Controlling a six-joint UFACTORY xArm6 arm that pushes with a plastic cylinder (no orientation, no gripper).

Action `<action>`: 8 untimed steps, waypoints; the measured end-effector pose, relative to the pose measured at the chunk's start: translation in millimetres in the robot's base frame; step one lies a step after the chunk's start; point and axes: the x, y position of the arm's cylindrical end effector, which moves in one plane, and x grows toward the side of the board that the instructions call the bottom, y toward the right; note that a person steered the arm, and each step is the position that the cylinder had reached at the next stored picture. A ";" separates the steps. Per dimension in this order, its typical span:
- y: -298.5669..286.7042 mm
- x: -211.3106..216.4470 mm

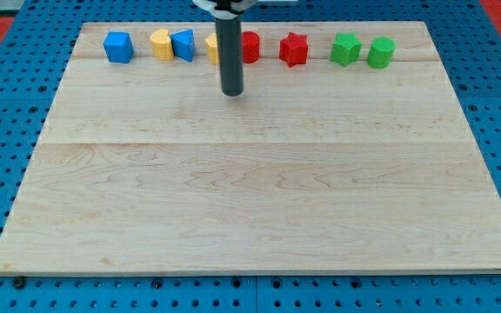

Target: Move the green circle to up a bit

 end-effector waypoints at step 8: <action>210.9 -25.2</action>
